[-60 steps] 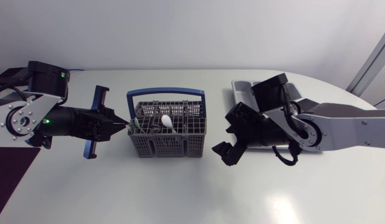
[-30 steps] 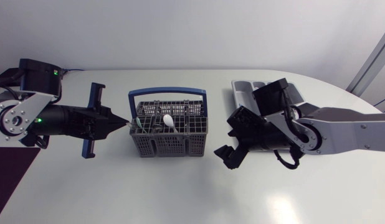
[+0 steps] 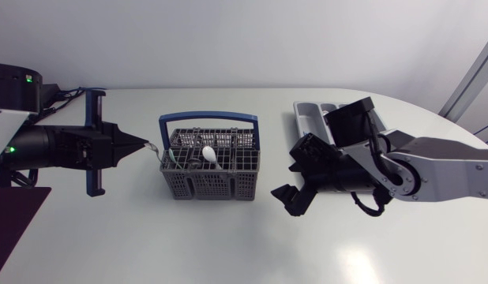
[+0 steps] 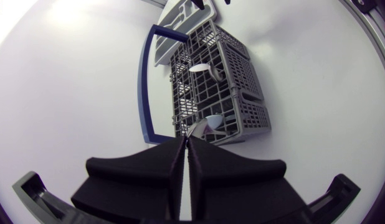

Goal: Unload the cutlery basket into the drawer organizer.

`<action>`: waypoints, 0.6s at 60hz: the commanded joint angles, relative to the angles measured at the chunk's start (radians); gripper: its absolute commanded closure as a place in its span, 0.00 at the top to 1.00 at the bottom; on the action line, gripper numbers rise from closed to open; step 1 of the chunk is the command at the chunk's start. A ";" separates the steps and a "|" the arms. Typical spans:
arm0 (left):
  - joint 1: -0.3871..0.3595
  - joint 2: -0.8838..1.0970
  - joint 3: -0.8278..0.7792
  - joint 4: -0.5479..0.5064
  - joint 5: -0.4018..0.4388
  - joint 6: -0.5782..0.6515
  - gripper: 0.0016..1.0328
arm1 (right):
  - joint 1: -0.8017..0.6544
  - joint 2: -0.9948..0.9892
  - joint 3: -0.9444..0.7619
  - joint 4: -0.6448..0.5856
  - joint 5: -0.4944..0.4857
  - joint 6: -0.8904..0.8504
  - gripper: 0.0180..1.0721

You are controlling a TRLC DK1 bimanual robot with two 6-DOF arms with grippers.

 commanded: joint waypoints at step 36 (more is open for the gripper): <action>0.026 -0.166 0.045 0.011 0.022 -0.158 0.03 | 0.044 -0.157 -0.056 -0.089 0.013 0.001 0.94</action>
